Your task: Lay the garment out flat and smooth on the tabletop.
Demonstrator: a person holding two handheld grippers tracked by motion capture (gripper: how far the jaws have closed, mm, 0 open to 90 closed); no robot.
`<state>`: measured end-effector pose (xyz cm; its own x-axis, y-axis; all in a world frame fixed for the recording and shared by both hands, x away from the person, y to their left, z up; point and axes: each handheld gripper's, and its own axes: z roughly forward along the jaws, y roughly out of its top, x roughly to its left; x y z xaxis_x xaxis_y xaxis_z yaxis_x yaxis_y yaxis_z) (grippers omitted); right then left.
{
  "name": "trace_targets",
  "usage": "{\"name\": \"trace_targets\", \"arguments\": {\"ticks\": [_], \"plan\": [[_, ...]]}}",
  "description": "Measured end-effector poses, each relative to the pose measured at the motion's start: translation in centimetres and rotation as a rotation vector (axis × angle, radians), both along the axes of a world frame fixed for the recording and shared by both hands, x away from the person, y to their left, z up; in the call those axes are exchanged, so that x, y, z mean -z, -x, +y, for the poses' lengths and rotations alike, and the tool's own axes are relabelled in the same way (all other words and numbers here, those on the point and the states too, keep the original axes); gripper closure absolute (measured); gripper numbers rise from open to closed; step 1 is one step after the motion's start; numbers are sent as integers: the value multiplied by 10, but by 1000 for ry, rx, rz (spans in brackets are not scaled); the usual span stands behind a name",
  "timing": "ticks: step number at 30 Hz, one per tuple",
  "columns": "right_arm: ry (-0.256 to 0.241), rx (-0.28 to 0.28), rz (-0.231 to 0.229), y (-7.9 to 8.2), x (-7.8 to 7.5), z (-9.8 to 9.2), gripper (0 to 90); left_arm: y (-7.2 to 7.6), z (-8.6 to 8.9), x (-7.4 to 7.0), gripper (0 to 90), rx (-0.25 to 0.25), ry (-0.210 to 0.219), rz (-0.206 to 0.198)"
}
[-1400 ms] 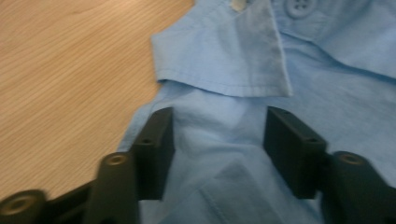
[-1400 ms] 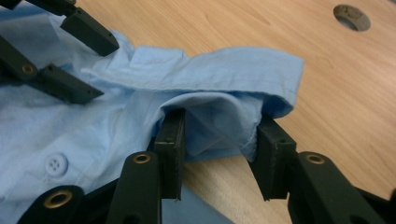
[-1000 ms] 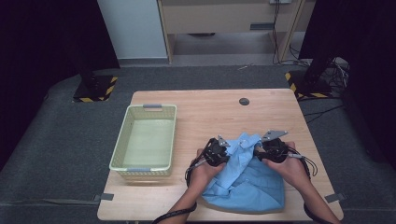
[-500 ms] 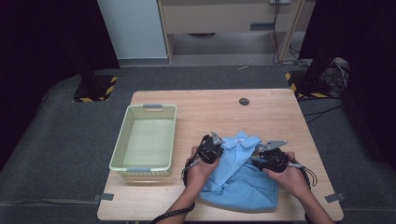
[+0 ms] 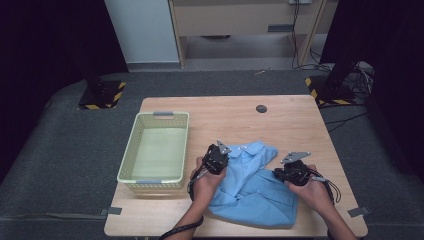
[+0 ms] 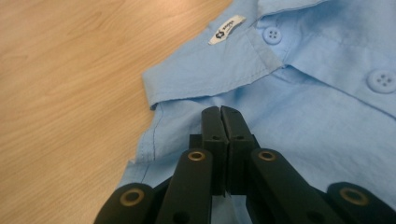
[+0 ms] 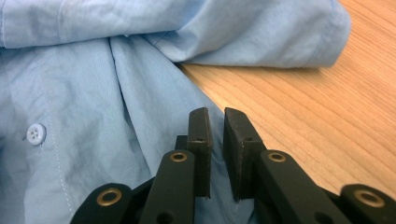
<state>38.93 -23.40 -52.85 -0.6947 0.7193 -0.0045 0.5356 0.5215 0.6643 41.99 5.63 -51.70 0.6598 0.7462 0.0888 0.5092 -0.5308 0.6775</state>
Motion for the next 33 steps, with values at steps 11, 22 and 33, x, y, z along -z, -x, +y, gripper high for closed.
{"name": "trace_targets", "arguments": {"ticks": [11,22,33], "plan": [[-5,29,-5,-1,-2,-10,707,1,-3,11,892,5,10,12],[-13,101,-32,-49,-6,-12,384,-2,-4,11,891,19,33,17],[4,69,3,-59,-1,10,548,-2,-4,12,890,24,33,12]]}}
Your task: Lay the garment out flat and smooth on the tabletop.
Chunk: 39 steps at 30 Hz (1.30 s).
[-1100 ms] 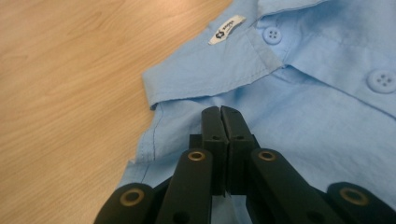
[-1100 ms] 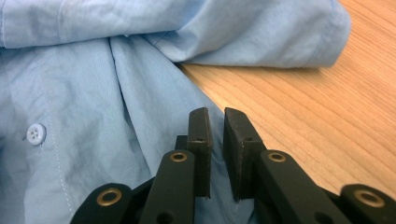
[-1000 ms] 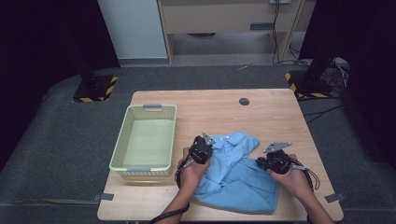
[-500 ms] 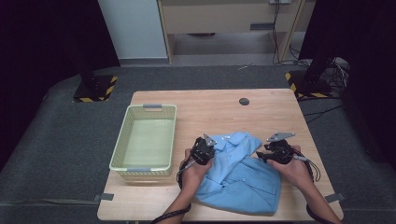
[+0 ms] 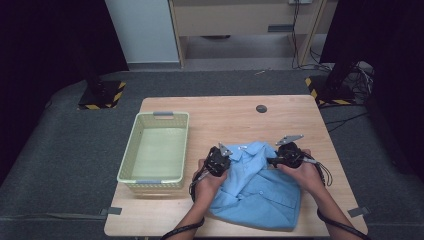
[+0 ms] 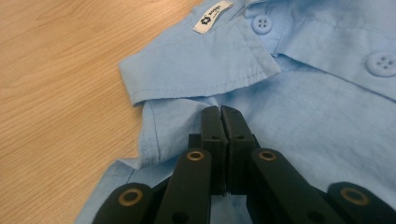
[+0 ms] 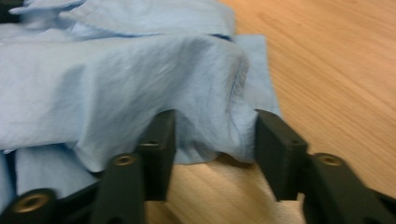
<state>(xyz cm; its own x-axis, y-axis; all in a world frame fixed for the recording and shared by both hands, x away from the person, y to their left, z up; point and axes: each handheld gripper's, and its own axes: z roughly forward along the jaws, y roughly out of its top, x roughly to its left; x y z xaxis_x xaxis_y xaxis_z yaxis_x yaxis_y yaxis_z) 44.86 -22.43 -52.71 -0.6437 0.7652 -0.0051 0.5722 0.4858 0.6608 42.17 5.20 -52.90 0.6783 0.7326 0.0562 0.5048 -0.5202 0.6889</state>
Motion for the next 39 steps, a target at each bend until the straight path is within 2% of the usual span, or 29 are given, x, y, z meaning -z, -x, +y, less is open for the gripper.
{"name": "trace_targets", "arguments": {"ticks": [5,10,17,29,39], "plan": [[7,-11,-1,4,-1,3,726,1,-1,0,891,-1,4,-2],[14,-16,-8,11,-2,7,838,2,-3,1,892,-2,4,-7],[17,-23,-17,17,-14,4,856,2,-3,-5,894,1,15,-11],[26,-39,-54,33,-49,-7,859,7,-7,-31,895,6,53,-71],[40,-56,-81,50,-75,-13,860,17,-10,-53,895,36,80,-125]]}}
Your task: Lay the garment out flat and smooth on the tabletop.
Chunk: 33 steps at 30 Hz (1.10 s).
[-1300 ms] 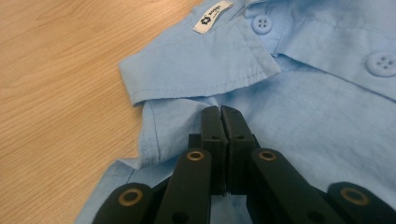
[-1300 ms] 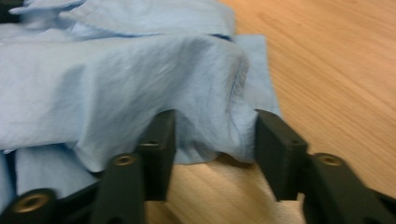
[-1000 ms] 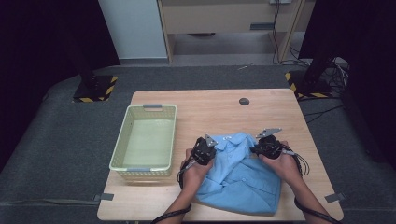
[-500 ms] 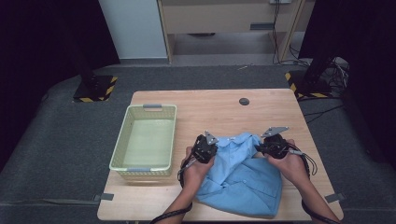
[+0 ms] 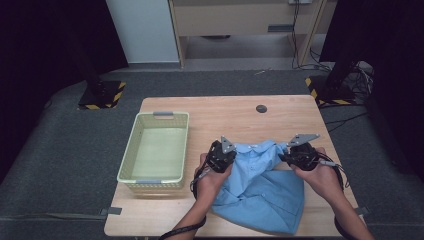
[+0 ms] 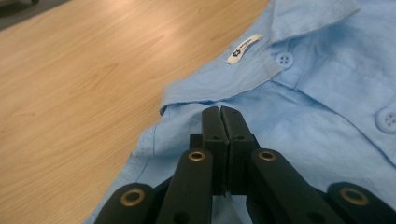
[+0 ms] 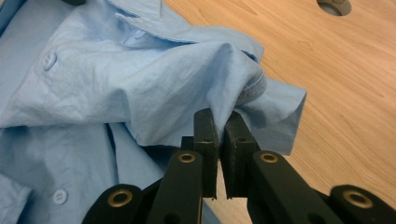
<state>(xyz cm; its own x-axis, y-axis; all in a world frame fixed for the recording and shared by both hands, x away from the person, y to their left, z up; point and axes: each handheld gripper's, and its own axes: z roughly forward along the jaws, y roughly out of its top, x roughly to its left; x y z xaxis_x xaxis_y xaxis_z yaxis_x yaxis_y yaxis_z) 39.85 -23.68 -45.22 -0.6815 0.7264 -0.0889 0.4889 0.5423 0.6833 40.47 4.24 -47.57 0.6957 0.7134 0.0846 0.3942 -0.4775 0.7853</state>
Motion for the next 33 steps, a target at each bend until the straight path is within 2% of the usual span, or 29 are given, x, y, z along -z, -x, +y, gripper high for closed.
{"name": "trace_targets", "arguments": {"ticks": [6,10,13,16,18,20,21,23,26,29,33], "plan": [[26,-18,-33,15,-28,-2,860,11,-4,-25,895,30,40,-56],[56,-23,-29,29,-50,-9,860,21,-2,-41,895,46,76,-95],[77,-22,-7,31,-57,-11,857,22,-3,-37,895,44,44,-106],[92,-8,20,21,-48,-9,842,15,-2,-22,895,25,19,-74],[89,0,26,10,-35,-6,811,10,-1,-10,895,7,1,-50],[65,13,25,-1,-22,-2,765,3,0,4,895,-11,-27,-25],[65,13,25,-1,-22,-2,765,3,0,4,895,-11,-27,-25],[53,35,1,-9,-8,1,653,-2,1,16,895,-29,-48,-6],[20,67,-9,-9,1,-1,609,-8,5,28,895,-42,-71,15],[24,77,-1,-7,9,-7,630,-11,8,36,895,-59,-95,26],[43,97,34,-7,24,-16,688,-15,11,41,895,-74,-108,32]]}}
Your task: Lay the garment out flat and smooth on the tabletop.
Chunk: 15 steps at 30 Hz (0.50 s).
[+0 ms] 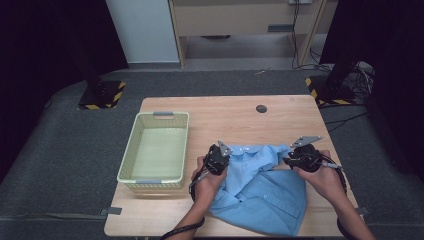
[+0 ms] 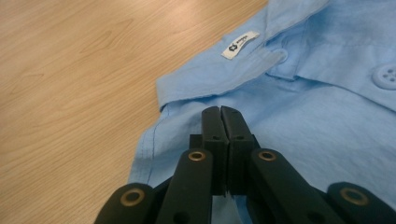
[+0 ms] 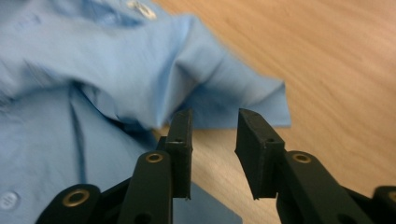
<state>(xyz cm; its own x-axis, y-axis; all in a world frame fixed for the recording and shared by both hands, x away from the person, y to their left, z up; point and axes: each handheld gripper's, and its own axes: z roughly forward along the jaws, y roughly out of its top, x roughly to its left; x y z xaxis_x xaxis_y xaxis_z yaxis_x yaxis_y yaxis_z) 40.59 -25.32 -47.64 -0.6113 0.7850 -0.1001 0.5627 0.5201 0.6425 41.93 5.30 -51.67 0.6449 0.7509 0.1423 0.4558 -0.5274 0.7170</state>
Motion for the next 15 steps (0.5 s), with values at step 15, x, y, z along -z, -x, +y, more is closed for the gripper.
{"name": "trace_targets", "arguments": {"ticks": [15], "plan": [[-77,103,35,-34,44,17,510,-4,0,11,894,-5,10,16]]}}
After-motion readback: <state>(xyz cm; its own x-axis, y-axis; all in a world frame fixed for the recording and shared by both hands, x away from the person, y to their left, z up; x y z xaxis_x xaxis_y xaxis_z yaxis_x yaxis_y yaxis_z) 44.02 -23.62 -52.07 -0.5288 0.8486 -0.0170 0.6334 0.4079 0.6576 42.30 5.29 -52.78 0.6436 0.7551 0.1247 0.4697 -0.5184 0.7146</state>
